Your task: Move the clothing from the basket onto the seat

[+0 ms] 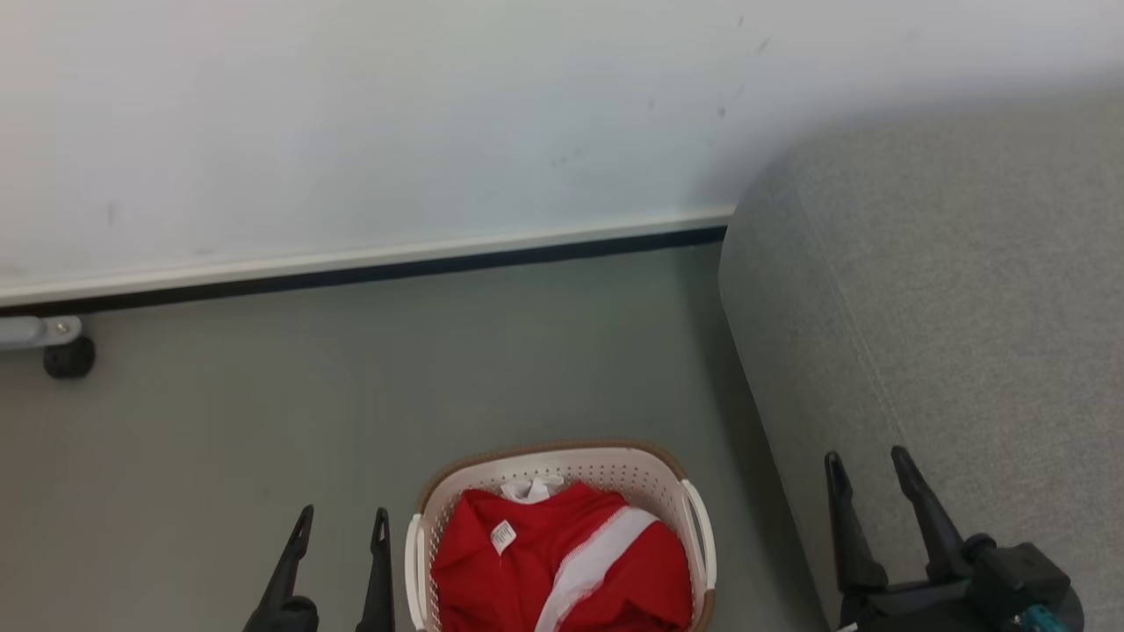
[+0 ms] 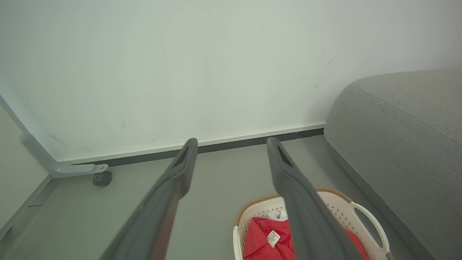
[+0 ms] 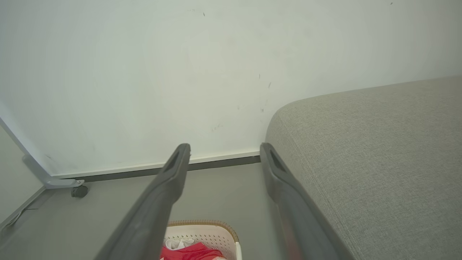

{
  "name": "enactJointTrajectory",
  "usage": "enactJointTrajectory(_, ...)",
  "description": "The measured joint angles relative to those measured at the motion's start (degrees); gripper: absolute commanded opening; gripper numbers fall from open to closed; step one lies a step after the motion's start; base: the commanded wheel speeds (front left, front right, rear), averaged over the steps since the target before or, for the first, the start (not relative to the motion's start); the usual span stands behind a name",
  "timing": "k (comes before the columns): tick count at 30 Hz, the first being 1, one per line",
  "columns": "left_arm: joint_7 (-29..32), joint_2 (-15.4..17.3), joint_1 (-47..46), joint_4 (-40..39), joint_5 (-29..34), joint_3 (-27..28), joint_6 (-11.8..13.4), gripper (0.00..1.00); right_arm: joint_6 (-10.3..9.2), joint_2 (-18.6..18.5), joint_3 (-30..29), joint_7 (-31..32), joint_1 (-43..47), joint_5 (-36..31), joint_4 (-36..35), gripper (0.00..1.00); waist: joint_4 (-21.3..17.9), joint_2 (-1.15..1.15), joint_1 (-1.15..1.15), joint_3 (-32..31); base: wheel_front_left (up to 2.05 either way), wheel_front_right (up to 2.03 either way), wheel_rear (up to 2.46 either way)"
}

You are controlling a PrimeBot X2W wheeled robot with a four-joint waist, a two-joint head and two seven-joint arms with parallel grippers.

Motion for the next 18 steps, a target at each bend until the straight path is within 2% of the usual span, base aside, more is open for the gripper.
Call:
enactJointTrajectory(10,-0.1,-0.3,-7.2,6.0,1.8,-3.6,-1.7,1.00,0.52,-0.3,-1.4,-0.2,-5.1,0.0,-2.5,1.00,-2.0,0.00,0.00,7.1,0.00,0.00,0.00)
enactJointTrajectory(18,2.0,-0.5,-12.8,12.4,4.4,-6.5,-3.0,1.00,1.08,-0.3,-2.3,-0.4,-8.9,0.0,-3.9,1.00,-4.2,0.00,0.01,12.9,0.00,0.00,0.00)
